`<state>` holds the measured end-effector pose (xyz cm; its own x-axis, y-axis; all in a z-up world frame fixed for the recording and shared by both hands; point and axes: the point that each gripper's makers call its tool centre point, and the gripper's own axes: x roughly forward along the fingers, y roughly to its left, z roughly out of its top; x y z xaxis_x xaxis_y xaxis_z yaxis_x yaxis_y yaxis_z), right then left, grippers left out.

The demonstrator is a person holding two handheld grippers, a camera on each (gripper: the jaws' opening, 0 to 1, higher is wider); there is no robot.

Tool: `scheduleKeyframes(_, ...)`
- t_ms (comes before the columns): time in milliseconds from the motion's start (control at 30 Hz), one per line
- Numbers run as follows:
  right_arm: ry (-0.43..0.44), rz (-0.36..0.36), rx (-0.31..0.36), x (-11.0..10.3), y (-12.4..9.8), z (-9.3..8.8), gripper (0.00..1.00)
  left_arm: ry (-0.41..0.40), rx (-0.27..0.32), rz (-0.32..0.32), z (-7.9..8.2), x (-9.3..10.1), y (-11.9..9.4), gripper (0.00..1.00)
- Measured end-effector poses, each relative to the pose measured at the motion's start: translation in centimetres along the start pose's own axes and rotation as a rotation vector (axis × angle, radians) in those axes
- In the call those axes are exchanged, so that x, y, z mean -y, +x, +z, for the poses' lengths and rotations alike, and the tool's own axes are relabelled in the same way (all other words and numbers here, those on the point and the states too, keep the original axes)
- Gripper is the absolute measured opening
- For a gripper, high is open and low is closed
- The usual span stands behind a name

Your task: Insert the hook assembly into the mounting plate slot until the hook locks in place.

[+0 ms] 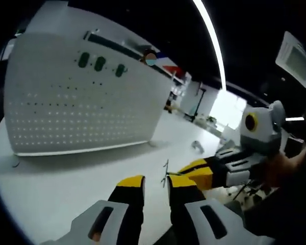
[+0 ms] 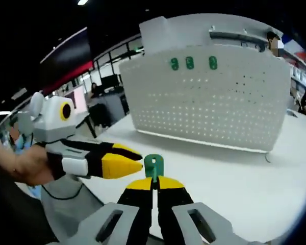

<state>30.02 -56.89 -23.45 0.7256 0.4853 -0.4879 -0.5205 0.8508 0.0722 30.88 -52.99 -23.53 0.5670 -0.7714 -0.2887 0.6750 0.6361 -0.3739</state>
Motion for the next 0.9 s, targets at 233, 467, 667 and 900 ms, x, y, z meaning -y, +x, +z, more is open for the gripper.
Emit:
scheduleKeyframes(233,0.028,0.036,0.040,-0.2,0.2,1.7,0.00,-0.015,0.007,-0.011,0.1,0.2,0.6,0.18)
scheduleKeyframes(467,0.015,0.096,0.058,-2.0,0.6,2.4,0.00,0.009,0.033,0.010,1.0,-0.2,0.8,0.15)
scheduleKeyframes(667,0.009,0.118,0.057,-2.8,0.8,2.2,0.00,0.019,0.032,0.010,0.7,-0.4,0.6,0.08)
scheduleKeyframes(900,0.015,0.136,0.060,-3.4,1.0,2.3,0.00,0.040,0.029,0.007,0.4,-0.4,0.0,0.05)
